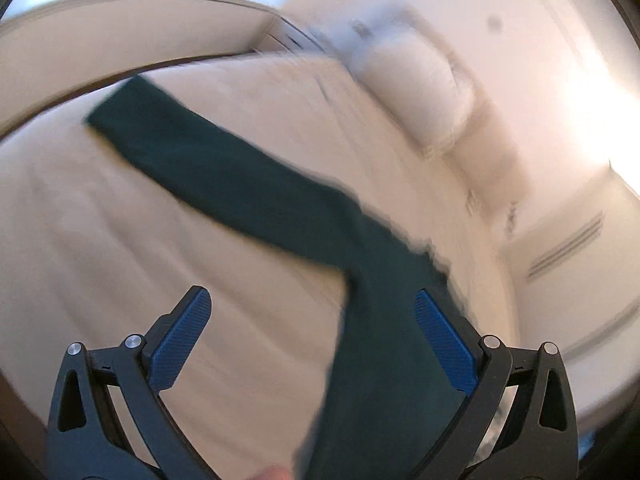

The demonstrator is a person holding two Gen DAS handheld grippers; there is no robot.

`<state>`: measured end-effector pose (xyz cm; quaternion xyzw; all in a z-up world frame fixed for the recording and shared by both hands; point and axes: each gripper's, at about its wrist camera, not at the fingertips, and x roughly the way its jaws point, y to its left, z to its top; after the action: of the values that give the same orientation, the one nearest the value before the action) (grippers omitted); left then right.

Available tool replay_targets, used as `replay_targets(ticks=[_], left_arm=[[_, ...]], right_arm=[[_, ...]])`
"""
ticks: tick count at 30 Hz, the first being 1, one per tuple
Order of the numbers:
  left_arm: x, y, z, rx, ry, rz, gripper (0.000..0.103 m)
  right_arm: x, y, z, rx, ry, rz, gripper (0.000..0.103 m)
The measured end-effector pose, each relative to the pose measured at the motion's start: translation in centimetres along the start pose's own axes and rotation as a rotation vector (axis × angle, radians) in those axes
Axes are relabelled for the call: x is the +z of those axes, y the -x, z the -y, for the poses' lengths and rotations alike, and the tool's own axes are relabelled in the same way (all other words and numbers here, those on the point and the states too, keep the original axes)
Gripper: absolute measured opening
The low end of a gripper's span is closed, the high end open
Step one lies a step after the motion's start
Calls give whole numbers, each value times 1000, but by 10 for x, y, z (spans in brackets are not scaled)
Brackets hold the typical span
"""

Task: Fold small clothes
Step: 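Grasp a sweater sleeve with the left tool and fold it across the body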

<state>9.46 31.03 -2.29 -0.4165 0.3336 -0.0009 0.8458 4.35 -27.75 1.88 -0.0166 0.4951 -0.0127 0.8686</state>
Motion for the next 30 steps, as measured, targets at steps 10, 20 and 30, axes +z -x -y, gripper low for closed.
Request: replay_targets(ticks=[10, 20, 30], left_arm=[[85, -43, -131, -85, 488, 153, 98], [113, -99, -192, -92, 648, 233, 86], [141, -104, -169, -4, 513, 208, 15]], right_arm=[[14, -23, -16, 7, 15, -36, 103], [23, -38, -18, 26, 6, -50, 103], [29, -50, 10, 101, -96, -42, 103]])
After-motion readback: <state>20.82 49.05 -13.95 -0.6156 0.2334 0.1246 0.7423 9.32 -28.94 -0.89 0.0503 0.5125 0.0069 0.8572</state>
